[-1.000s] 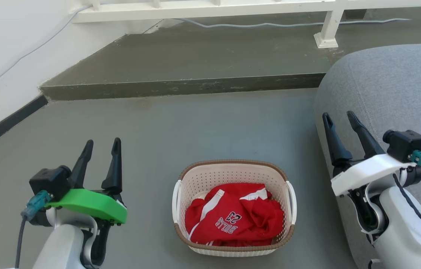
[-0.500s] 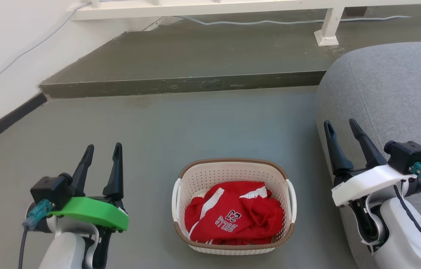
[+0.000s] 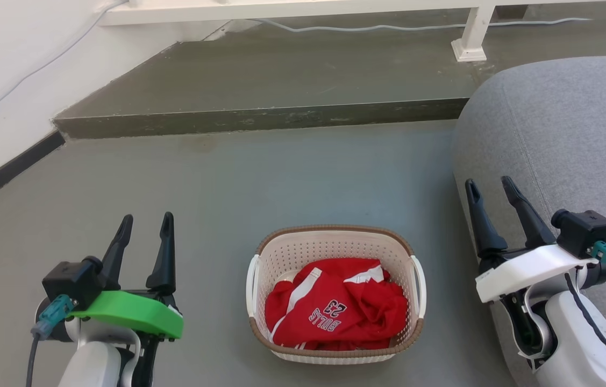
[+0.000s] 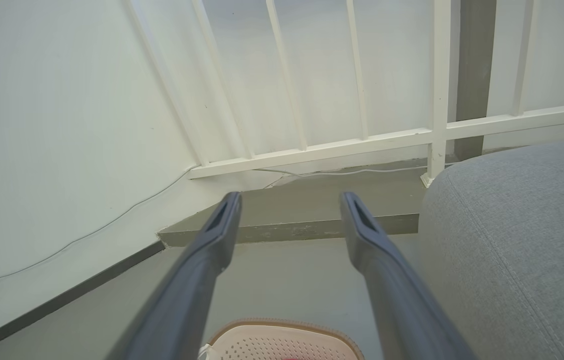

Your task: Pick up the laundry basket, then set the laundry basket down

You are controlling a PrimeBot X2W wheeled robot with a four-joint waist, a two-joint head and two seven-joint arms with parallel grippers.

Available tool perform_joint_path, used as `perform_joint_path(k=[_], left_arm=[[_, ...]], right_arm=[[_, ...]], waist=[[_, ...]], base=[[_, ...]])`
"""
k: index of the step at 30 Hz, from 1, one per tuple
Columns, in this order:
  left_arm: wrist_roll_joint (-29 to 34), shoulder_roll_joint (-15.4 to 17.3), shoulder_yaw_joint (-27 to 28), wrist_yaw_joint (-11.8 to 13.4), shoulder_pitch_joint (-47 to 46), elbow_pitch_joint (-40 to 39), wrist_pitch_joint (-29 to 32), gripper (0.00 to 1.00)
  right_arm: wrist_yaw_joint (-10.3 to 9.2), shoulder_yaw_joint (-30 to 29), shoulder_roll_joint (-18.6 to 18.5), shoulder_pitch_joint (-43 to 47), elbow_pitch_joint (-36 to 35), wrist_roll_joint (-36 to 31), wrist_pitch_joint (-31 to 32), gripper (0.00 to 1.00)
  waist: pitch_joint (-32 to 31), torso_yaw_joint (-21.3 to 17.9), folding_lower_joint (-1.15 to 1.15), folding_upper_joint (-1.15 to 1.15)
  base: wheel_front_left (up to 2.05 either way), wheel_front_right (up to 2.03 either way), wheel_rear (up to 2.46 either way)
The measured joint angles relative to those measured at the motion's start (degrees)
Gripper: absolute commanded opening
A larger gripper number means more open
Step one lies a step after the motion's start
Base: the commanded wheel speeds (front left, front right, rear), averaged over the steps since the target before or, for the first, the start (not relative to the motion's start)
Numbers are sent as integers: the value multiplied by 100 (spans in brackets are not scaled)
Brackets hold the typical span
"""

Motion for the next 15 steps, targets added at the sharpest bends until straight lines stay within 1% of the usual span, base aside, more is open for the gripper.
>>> perform_joint_path(k=[3,4,9,15], left_arm=[[0,-11,10,-7,24,-3,0,100],[-8,-15,-5,-4,26,41,4,0],[-58,-65,-51,-4,181,248,27,0],[-338,-91,18,-4,185,249,140,0]], right_arm=[[3,-33,16,2,-19,-34,0,100],[-1,-32,26,4,21,-27,1,0],[-2,-11,114,243,226,11,15,0],[-1,-101,163,243,224,331,85,0]], waist=[[4,-5,0,0],[4,-5,0,0],[4,-6,0,0],[-24,-13,0,0]], base=[[0,0,0],[0,0,0],[0,0,0],[0,0,0]])
